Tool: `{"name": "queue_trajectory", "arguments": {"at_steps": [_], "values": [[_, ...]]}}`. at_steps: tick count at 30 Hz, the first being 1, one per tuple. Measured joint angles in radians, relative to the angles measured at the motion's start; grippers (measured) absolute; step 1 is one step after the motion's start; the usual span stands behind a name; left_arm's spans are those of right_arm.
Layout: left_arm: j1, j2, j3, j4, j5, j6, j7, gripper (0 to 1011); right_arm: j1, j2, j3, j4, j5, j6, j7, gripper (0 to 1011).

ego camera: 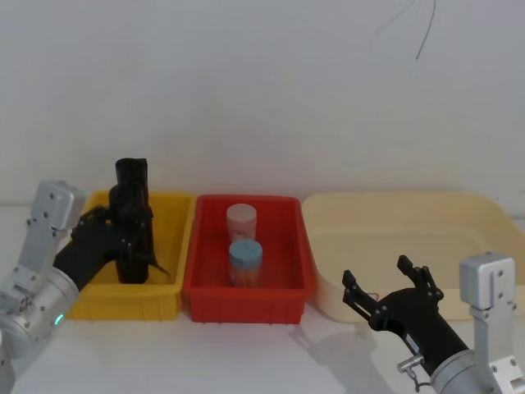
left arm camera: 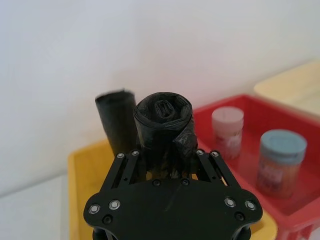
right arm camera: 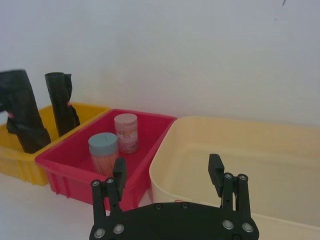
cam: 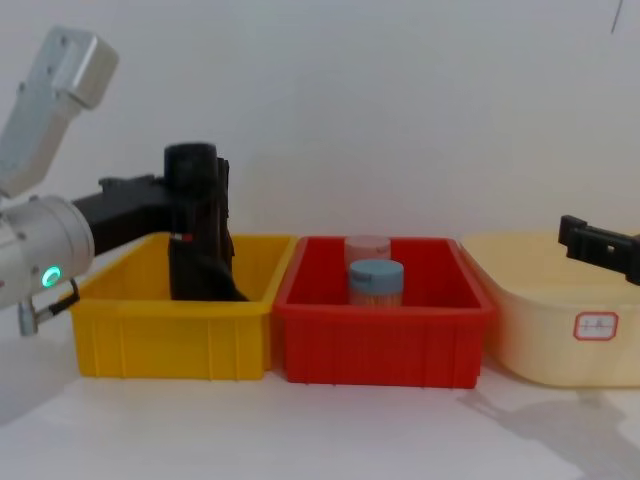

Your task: Pick up the garbage bag with the one hand and transfer it to the other hand.

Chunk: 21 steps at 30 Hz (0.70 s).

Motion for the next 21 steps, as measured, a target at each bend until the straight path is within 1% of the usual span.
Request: {"name": "queue_trajectory", "arguments": {"at_steps": [6,7,10,16,21], "values": [[0.018,0.010,-0.017,-0.069,-0.029,-0.014,-0.035,391,0.000,0.000,0.000,0.000,0.000,0.000,0.000,1000],[0.023,0.013,-0.023,-0.088,-0.040,-0.019,-0.047,382,0.000,0.000,0.000,0.000,0.000,0.000,0.000,1001],[0.028,0.015,-0.029,-0.116,-0.059,-0.026,-0.064,374,0.000,0.000,0.000,0.000,0.000,0.000,0.000,1000],[0.035,0.020,-0.044,-0.192,-0.122,-0.045,-0.131,371,0.000,0.000,0.000,0.000,0.000,0.000,0.000,1000],[0.033,0.019,-0.046,-0.225,-0.165,-0.052,-0.176,371,0.000,0.000,0.000,0.000,0.000,0.000,0.000,1001]]}}
